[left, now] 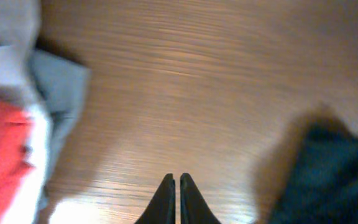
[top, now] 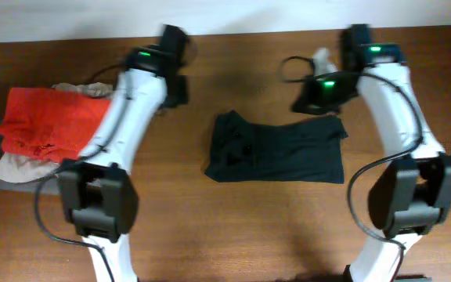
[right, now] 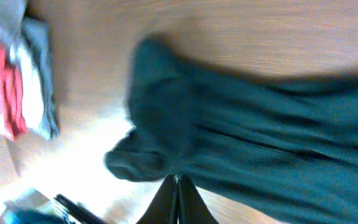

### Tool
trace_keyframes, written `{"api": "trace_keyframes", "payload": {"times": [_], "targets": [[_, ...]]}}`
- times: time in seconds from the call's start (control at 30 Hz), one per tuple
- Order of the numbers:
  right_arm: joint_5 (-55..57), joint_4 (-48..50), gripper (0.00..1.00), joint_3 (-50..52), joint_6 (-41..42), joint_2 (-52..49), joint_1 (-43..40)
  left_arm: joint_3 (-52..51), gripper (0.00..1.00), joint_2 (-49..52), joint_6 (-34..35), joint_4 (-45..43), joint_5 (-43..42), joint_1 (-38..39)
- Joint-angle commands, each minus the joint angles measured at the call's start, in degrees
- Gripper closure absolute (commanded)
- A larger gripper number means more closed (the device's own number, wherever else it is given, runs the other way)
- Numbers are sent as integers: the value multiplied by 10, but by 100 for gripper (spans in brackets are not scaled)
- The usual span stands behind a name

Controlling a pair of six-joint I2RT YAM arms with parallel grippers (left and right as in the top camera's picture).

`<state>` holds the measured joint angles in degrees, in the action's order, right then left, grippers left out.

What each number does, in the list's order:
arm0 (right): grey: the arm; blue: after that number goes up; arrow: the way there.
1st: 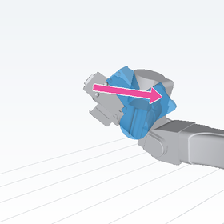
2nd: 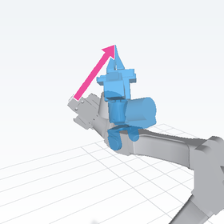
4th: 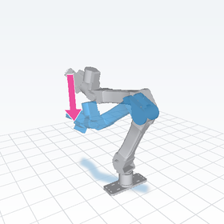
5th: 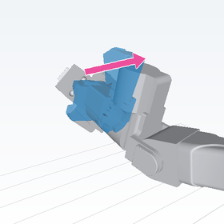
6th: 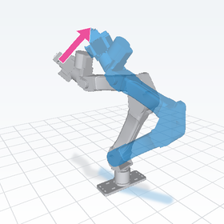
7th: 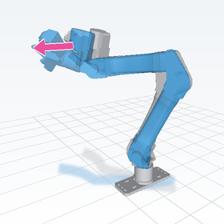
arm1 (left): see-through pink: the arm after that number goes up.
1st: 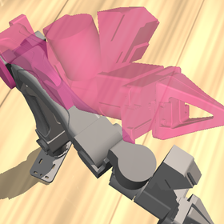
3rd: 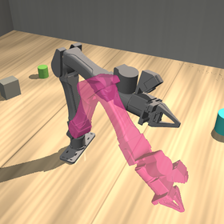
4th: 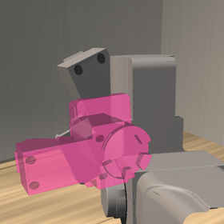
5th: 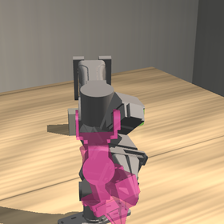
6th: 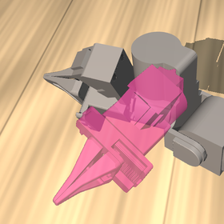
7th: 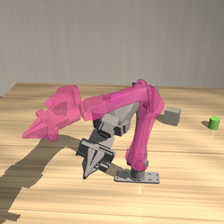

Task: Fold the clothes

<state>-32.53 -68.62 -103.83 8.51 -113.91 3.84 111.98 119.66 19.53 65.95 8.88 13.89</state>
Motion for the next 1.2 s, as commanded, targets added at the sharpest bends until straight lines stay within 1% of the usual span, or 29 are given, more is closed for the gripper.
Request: {"api": "trace_keyframes", "payload": {"times": [0.0, 0.17, 0.23, 0.37, 0.47, 0.5, 0.6, 0.67, 0.8, 0.83, 0.93, 1.0, 1.03, 1.07, 1.17], "targets": [[-2, 39, 96, -9, -12, 2, 97, 6, 97, 9, 5, 4, -122, -66], [103, 76, 96, -2, 0, -22, 186, 6, 97, 9, 0, 17, -161, -112], [112, 91, 96, -2, 1, -40, 211, 6, 97, 9, -13, 19, -162, -118], [125, 106, 96, 0, 7, -88, 232, 6, 97, 9, -41, 18, -162, -115], [161, 70, 96, 1, 10, -110, 223, 6, 97, 9, -47, 17, -156, -109], [216, 32, 96, 1, 21, -110, 215, 6, 97, 9, -47, 18, -155, -109], [324, -31, 96, -1, 27, -98, 194, 6, 98, 9, -52, 18, -155, -109], [360, -54, 96, -4, 26, -84, 177, 6, 97, 9, -54, 16, -155, -109], [329, -58, 96, -5, -4, -44, 147, 6, 97, 9, -53, 11, -156, -106], [327, -61, 96, -5, -4, -36, 143, 6, 96, 9, -54, 9, -156, -105], [294, -71, 96, -5, -10, -24, 138, 6, 82, 9, -56, 6, -156, -97], [221, -70, 96, -5, -32, -22, 139, 6, 74, 9, -61, 2, -155, -92], [161, -64, 96, -5, -50, -22, 142, 6, 73, 9, -64, 0, -155, -88], [136, -55, 96, -4, -51, -24, 144, 6, 73, 9, -64, -2, -155, -86], [113, -21, 96, 0, -49, -33, 157, 6, 74, 9, -64, -8, -155, -87]]}}
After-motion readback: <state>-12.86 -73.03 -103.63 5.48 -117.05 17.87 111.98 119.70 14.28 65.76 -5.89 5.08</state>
